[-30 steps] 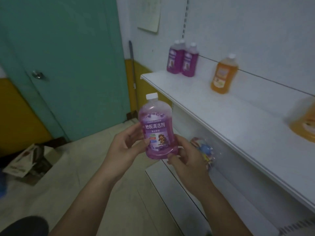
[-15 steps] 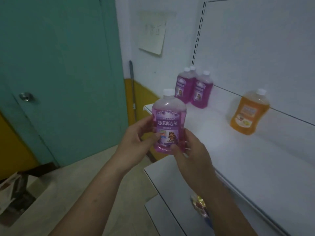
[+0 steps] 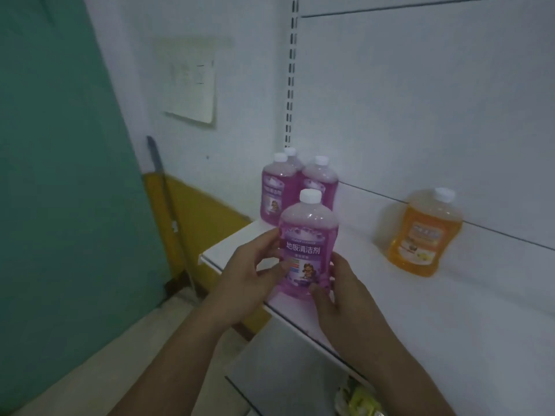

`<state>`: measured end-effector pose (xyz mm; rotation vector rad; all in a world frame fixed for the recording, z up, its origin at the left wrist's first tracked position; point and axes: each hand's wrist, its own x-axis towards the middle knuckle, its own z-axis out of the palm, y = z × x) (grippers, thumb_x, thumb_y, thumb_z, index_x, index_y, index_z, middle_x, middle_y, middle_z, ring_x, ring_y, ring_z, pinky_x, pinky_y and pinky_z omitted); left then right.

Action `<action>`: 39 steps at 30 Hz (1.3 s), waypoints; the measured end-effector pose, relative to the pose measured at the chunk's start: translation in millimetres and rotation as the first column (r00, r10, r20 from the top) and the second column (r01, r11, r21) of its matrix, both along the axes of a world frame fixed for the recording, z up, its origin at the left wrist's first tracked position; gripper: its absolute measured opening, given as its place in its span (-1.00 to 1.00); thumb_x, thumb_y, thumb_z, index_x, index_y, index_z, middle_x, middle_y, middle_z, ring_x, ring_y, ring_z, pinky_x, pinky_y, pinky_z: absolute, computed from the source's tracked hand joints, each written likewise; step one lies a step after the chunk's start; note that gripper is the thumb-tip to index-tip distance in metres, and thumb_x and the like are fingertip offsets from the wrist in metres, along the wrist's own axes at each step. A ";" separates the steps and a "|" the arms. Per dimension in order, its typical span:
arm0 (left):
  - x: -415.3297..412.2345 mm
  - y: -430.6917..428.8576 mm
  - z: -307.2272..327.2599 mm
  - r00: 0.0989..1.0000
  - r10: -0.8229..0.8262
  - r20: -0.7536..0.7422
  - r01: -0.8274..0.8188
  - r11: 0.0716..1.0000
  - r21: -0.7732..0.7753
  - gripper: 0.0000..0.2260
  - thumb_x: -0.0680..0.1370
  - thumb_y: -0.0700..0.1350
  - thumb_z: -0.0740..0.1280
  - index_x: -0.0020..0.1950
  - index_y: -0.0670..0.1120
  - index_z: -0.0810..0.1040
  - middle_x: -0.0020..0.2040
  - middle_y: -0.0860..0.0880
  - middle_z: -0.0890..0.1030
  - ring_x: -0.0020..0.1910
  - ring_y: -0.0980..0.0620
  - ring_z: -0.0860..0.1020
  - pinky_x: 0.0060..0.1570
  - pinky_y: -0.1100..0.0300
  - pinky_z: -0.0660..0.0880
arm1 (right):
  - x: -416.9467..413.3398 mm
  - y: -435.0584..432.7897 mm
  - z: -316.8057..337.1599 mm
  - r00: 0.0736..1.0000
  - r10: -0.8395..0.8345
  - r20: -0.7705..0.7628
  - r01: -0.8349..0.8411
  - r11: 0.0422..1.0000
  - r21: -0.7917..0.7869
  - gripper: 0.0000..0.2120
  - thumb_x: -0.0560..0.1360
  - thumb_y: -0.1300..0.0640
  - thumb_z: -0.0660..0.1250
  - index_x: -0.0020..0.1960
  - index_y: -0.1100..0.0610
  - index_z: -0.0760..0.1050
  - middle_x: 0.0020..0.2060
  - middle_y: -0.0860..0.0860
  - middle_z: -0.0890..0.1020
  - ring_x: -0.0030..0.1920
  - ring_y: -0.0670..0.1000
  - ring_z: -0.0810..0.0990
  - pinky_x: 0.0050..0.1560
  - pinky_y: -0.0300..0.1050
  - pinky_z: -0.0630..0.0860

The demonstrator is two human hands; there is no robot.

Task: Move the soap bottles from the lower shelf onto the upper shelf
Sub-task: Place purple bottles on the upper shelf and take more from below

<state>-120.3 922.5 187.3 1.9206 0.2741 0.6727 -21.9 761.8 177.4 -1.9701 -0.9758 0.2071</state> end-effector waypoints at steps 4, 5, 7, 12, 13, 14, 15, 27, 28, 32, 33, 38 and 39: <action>28.5 34.8 -2.1 0.994 -0.106 -0.012 0.106 0.994 0.019 -0.60 0.62 -0.11 0.42 0.41 0.20 0.49 0.22 0.22 0.66 0.24 0.14 0.61 0.25 0.05 0.59 | 12.6 25.7 8.6 0.989 -0.147 -0.004 0.146 0.985 -0.094 -0.71 0.67 0.06 0.26 0.37 -0.02 0.33 0.11 -0.13 0.55 0.04 -0.10 0.57 -0.10 -0.38 0.45; 34.4 42.7 -2.6 0.991 -0.135 -0.017 0.135 0.991 0.019 -0.60 0.61 -0.10 0.42 0.39 0.23 0.48 0.22 0.23 0.66 0.24 0.15 0.61 0.23 0.09 0.59 | 14.8 33.0 10.4 0.983 -0.181 -0.013 0.179 0.977 -0.113 -0.74 0.67 0.05 0.26 0.33 -0.02 0.33 0.07 -0.14 0.54 -0.01 -0.11 0.56 -0.17 -0.40 0.42; 45.7 58.4 -2.8 0.983 -0.180 -0.027 0.181 0.983 0.020 -0.60 0.61 -0.08 0.42 0.40 0.25 0.47 0.23 0.23 0.65 0.25 0.16 0.60 0.21 0.13 0.58 | 20.2 48.0 15.0 0.973 -0.228 -0.015 0.224 0.963 -0.149 -0.76 0.65 0.04 0.30 0.28 0.02 0.35 0.04 -0.12 0.53 -0.04 -0.08 0.56 -0.19 -0.40 0.40; 73.8 88.2 -4.0 0.973 -0.228 -0.038 0.230 0.971 0.063 -0.62 0.63 -0.14 0.40 0.37 0.22 0.48 0.18 0.25 0.64 0.17 0.28 0.60 0.01 0.43 0.55 | 44.5 79.9 19.9 0.947 -0.321 -0.022 0.310 0.929 -0.204 -0.75 0.61 0.17 0.34 0.26 0.15 0.40 0.12 0.06 0.64 0.06 0.09 0.64 0.06 -0.02 0.61; 79.1 91.3 -5.7 0.977 -0.208 -0.036 0.210 0.975 0.070 -0.63 0.63 -0.15 0.39 0.38 0.19 0.48 0.18 0.23 0.64 0.16 0.29 0.60 -0.04 0.47 0.54 | 49.7 85.0 19.0 0.942 -0.335 -0.017 0.325 0.923 -0.205 -0.76 0.61 0.20 0.33 0.25 0.17 0.40 0.13 0.09 0.64 0.06 0.10 0.64 0.08 0.02 0.62; 83.8 93.1 -7.4 0.983 -0.181 -0.032 0.183 0.980 0.072 -0.63 0.63 -0.16 0.39 0.40 0.14 0.50 0.19 0.20 0.64 0.16 0.29 0.60 -0.05 0.47 0.54 | 54.6 89.6 18.1 0.939 -0.345 -0.003 0.337 0.919 -0.203 -0.77 0.61 0.22 0.32 0.24 0.18 0.40 0.13 0.11 0.64 0.05 0.10 0.64 0.06 0.02 0.62; 88.5 94.6 -9.4 0.989 -0.146 -0.025 0.148 0.985 0.085 -0.62 0.64 -0.16 0.39 0.43 0.09 0.50 0.20 0.16 0.63 0.17 0.27 0.60 -0.03 0.44 0.56 | 59.1 93.9 17.3 0.936 -0.351 0.015 0.347 0.915 -0.206 -0.77 0.60 0.22 0.32 0.23 0.19 0.40 0.12 0.12 0.64 0.02 0.09 0.63 -0.01 -0.04 0.60; 91.5 84.6 -25.3 0.995 -0.094 -0.029 0.097 0.988 0.120 -0.59 0.62 -0.12 0.38 0.47 0.05 0.47 0.30 0.09 0.54 0.27 0.14 0.54 0.32 0.08 0.56 | 86.7 116.1 21.9 0.914 -0.404 0.034 0.402 0.891 -0.212 -0.69 0.59 0.22 0.37 0.28 0.30 0.43 0.18 0.21 0.63 0.14 0.21 0.62 0.15 0.07 0.58; 92.0 84.2 -25.5 0.994 -0.102 -0.038 0.106 0.987 0.121 -0.59 0.62 -0.12 0.38 0.47 0.05 0.47 0.31 0.09 0.53 0.28 0.14 0.53 0.34 0.06 0.55 | 87.9 116.3 22.6 0.914 -0.404 0.042 0.403 0.889 -0.216 -0.69 0.58 0.22 0.38 0.27 0.31 0.43 0.18 0.22 0.63 0.14 0.22 0.62 0.15 0.09 0.57; 94.1 82.8 -24.3 0.993 -0.103 -0.063 0.111 0.984 0.138 -0.60 0.62 -0.09 0.38 0.46 0.10 0.47 0.30 0.11 0.52 0.28 0.15 0.52 0.35 0.03 0.53 | 90.4 115.7 23.7 0.914 -0.405 0.038 0.403 0.890 -0.214 -0.67 0.57 0.21 0.40 0.27 0.31 0.44 0.17 0.20 0.64 0.15 0.20 0.63 0.12 0.03 0.56; 94.6 82.3 -23.5 0.993 -0.099 -0.068 0.108 0.984 0.142 -0.60 0.62 -0.08 0.38 0.46 0.10 0.46 0.30 0.11 0.51 0.28 0.14 0.52 0.36 0.02 0.53 | 90.8 115.4 23.0 0.913 -0.405 0.037 0.404 0.891 -0.207 -0.66 0.57 0.20 0.40 0.28 0.30 0.44 0.17 0.20 0.64 0.15 0.20 0.63 0.12 0.03 0.55; 94.4 80.4 -22.9 0.992 -0.093 -0.087 0.102 0.989 0.105 -0.58 0.62 -0.07 0.39 0.47 0.11 0.44 0.31 0.13 0.50 0.31 0.12 0.52 0.38 -0.01 0.52 | 87.8 114.2 21.9 0.914 -0.406 0.012 0.401 0.897 -0.183 -0.66 0.57 0.20 0.39 0.29 0.29 0.43 0.19 0.19 0.63 0.17 0.19 0.62 0.15 0.04 0.56; 93.5 80.0 -23.0 0.992 -0.090 -0.088 0.099 0.990 0.103 -0.57 0.62 -0.06 0.40 0.47 0.11 0.44 0.32 0.13 0.50 0.32 0.13 0.51 0.39 0.00 0.51 | 86.5 113.9 21.8 0.913 -0.407 0.008 0.402 0.898 -0.179 -0.65 0.57 0.20 0.39 0.30 0.29 0.43 0.19 0.19 0.63 0.17 0.19 0.62 0.14 0.02 0.55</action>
